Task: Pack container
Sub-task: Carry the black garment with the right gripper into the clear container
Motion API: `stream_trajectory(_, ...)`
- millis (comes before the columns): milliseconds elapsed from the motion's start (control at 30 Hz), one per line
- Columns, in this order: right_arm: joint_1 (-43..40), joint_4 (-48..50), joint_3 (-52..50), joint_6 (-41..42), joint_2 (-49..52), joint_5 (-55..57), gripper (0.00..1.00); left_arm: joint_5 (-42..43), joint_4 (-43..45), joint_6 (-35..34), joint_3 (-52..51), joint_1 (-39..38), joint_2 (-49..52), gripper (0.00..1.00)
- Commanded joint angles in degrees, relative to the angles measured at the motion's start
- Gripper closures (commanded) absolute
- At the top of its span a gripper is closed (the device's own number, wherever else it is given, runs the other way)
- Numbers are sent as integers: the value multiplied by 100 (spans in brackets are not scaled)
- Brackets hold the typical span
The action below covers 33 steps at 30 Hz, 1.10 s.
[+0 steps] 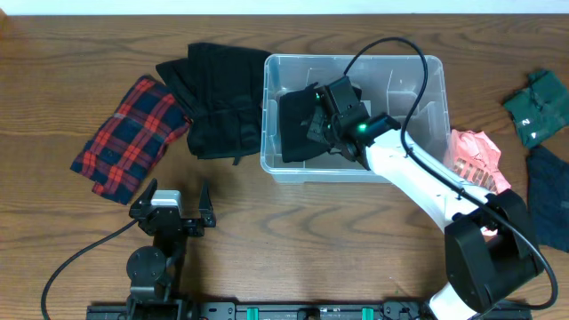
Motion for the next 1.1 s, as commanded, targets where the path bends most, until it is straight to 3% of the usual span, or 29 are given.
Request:
stream_trajectory(0, 66, 188, -118, 83, 35, -127, 99, 22, -87, -48, -157, -17, 7, 2)
stream_trajectory(233, 66, 275, -221, -33, 35, -179, 97, 22, -87, -48, -157, -17, 7, 2)
stream_trajectory(633, 179, 286, -221, -107, 35, -155, 78, 22, -87, -48, -157, -17, 7, 2)
stream_trajectory(800, 181, 293, -221, -485, 35, -149, 48, 22, -87, -48, -157, -17, 7, 2)
stream_trajectory(1067, 170, 299, -221, -1246, 35, -125, 9, 22, -87, -48, -157, -17, 7, 2)
